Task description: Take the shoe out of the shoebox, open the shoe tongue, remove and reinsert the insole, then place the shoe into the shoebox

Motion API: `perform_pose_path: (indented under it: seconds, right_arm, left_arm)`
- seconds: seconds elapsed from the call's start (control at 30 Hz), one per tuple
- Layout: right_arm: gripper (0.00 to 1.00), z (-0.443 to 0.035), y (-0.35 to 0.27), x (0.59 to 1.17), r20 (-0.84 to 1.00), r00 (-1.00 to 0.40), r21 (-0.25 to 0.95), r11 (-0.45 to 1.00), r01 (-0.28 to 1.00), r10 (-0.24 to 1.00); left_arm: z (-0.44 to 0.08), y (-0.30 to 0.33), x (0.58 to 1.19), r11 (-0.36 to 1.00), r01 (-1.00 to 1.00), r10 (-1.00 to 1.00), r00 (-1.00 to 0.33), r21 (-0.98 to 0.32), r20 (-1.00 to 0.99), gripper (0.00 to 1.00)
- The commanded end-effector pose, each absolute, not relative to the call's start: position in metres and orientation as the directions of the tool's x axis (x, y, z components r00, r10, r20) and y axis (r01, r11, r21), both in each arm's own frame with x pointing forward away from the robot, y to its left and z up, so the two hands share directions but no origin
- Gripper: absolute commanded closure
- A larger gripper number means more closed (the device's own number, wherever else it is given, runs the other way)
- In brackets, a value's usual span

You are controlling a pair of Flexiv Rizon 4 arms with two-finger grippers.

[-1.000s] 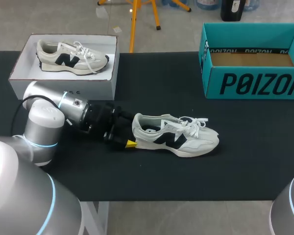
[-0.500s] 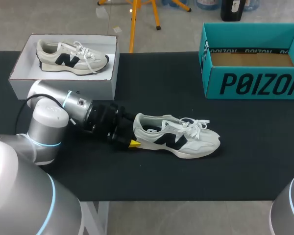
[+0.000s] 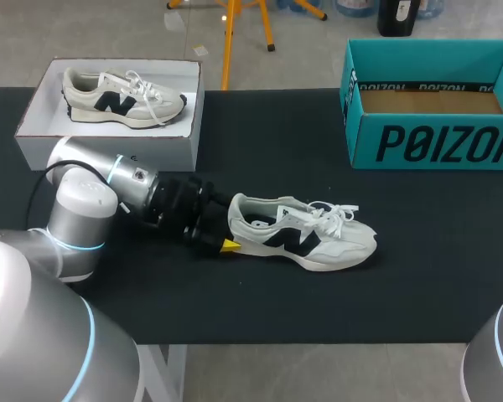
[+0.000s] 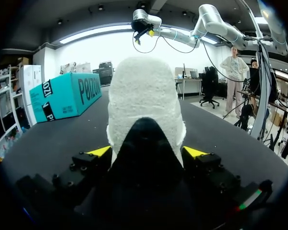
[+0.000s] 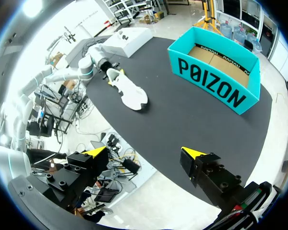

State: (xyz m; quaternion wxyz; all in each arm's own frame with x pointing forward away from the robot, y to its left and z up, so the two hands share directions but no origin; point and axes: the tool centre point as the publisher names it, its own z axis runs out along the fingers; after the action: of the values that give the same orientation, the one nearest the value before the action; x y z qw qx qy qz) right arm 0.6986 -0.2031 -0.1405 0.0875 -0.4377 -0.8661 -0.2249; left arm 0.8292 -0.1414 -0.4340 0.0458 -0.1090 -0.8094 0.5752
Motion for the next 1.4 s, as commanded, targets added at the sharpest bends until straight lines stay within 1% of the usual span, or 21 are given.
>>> perform_pose_path:
  seconds: [0.03,0.27,0.37,0.5,0.67,0.77,0.8,1.37,1.4]
  right_arm:
    - [0.0,-0.139,-0.165,0.692,0.289,-0.57,0.275,0.504,0.819,0.769]
    - [0.0,-0.157,-0.08,0.676,0.175,-0.436,0.18,0.407,0.895,0.882]
    - [0.0,-0.17,-0.051,0.674,0.177,-0.357,0.16,0.331,0.93,0.917]
    - [0.0,-0.184,-0.013,0.678,0.118,-0.271,0.135,0.255,0.957,0.955]
    - [0.0,-0.201,0.037,0.692,0.074,-0.225,0.105,0.216,0.971,0.972]
    - [0.0,-0.214,0.069,0.707,0.039,-0.223,0.058,0.221,0.974,0.974]
    - [0.0,-0.219,0.08,0.712,0.027,-0.243,0.042,0.242,0.969,0.97]
    - [0.0,-0.219,0.08,0.712,0.027,-0.243,0.042,0.242,0.969,0.97]
    - [0.0,-0.224,0.077,0.717,0.01,-0.206,0.024,0.206,0.978,0.978]
  left_arm:
    - [-0.436,-0.144,0.831,0.316,0.123,0.233,-0.971,-0.941,-0.049,1.0]
    - [-0.436,-0.144,0.831,0.316,0.123,0.233,-0.971,-0.941,-0.049,1.0]
    - [-0.436,-0.144,0.831,0.316,0.123,0.233,-0.971,-0.941,-0.049,1.0]
    - [-0.436,-0.144,0.831,0.316,0.123,0.233,-0.971,-0.941,-0.049,1.0]
    - [-0.436,-0.144,0.831,0.316,0.123,0.233,-0.971,-0.941,-0.049,1.0]
    - [-0.436,-0.144,0.831,0.316,0.123,0.233,-0.971,-0.941,-0.049,1.0]
    - [-0.436,-0.144,0.831,0.316,0.123,0.233,-0.971,-0.941,-0.049,1.0]
    - [-0.436,-0.144,0.831,0.316,0.123,0.233,-0.971,-0.941,-0.049,1.0]
    - [-0.436,-0.144,0.831,0.316,0.123,0.233,-0.971,-0.941,-0.049,1.0]
